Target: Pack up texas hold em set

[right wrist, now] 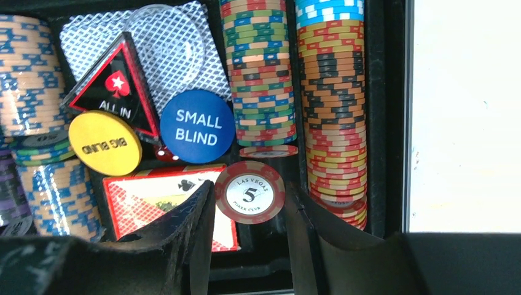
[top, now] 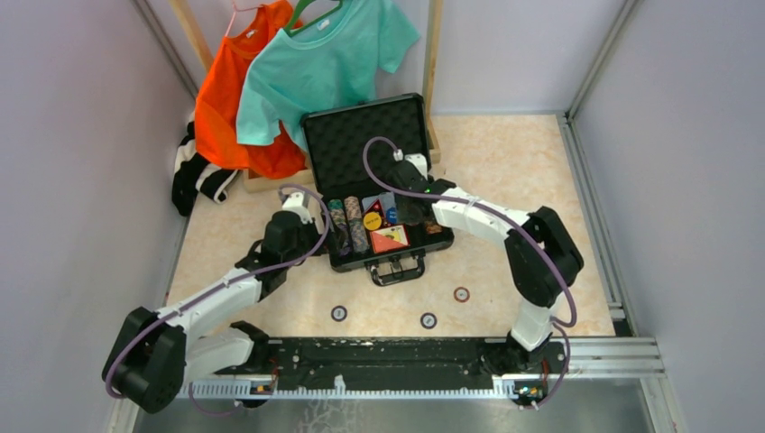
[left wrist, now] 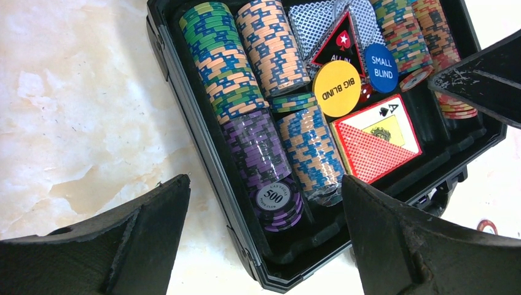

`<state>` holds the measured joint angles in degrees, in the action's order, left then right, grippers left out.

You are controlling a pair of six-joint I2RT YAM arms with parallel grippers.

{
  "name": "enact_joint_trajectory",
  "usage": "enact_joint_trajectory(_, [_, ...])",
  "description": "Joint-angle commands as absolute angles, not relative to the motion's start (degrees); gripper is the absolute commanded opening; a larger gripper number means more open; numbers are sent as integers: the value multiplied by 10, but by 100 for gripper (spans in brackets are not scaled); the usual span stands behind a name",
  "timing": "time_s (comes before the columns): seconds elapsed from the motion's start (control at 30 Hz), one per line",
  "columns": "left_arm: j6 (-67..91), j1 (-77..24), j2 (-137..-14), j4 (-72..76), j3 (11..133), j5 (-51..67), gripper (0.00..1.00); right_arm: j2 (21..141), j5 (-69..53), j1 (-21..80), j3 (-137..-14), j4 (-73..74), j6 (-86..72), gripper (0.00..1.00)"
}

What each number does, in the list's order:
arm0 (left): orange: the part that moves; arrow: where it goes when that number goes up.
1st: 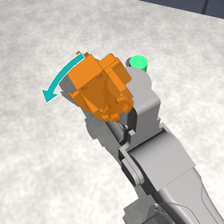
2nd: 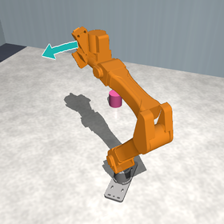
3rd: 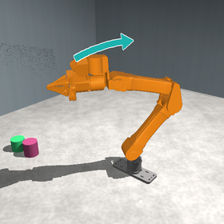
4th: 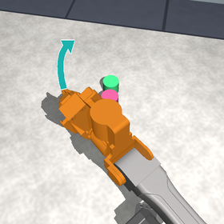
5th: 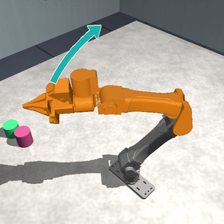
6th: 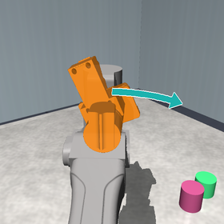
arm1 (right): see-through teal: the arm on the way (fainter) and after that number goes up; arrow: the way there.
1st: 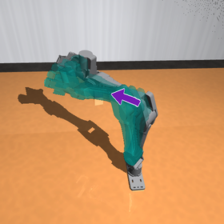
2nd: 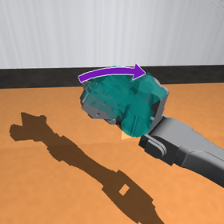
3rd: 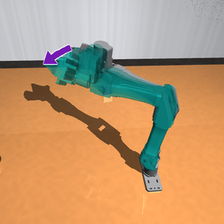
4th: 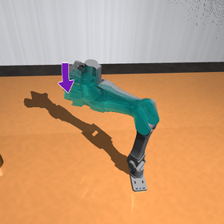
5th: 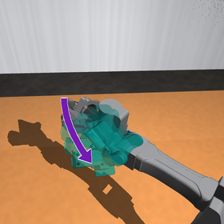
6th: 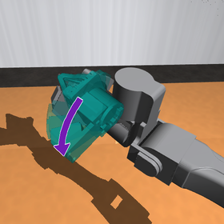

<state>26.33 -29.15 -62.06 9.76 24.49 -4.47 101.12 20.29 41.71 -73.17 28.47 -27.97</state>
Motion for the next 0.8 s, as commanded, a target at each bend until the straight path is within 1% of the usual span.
enact_joint_trajectory(0.0, [263, -291, -626, 107, 250, -27, 98, 943, 189, 420, -715, 255, -265, 27])
enact_joint_trajectory(0.13, [297, -290, -635, 118, 274, 65, 98, 881, 202, 436, -676, 253, -248, 27])
enact_joint_trajectory(0.23, [324, -291, -659, 102, 337, 152, 97, 838, 213, 451, -646, 260, -238, 27])
enact_joint_trajectory(0.5, [321, -290, -760, -31, 516, 271, 94, 728, 208, 501, -589, 274, -233, 27])
enact_joint_trajectory(0.67, [380, -290, -801, 11, 538, 393, 93, 666, 206, 519, -574, 276, -237, 28])
enact_joint_trajectory(0.77, [397, -290, -820, 16, 544, 430, 92, 644, 204, 520, -571, 276, -233, 28])
